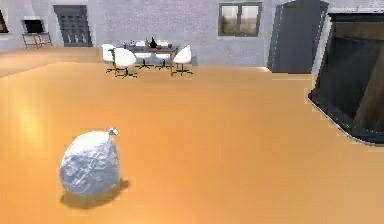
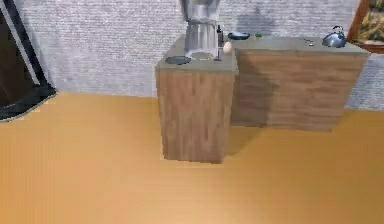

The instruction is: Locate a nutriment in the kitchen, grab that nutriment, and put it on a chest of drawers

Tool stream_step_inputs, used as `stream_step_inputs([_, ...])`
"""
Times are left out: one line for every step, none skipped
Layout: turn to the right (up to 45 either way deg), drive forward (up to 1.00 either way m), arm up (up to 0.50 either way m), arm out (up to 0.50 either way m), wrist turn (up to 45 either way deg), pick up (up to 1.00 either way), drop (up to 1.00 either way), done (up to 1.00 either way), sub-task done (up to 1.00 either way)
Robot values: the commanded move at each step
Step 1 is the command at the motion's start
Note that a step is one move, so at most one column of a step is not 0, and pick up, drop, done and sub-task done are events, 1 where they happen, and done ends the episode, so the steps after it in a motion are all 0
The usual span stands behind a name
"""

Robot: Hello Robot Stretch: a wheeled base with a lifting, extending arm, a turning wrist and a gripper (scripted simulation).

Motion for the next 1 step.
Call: stream_step_inputs([0.0, 1.0, 0.0, 0.0, 0.0, 0.0, 0.0, 0.0, 0.0])
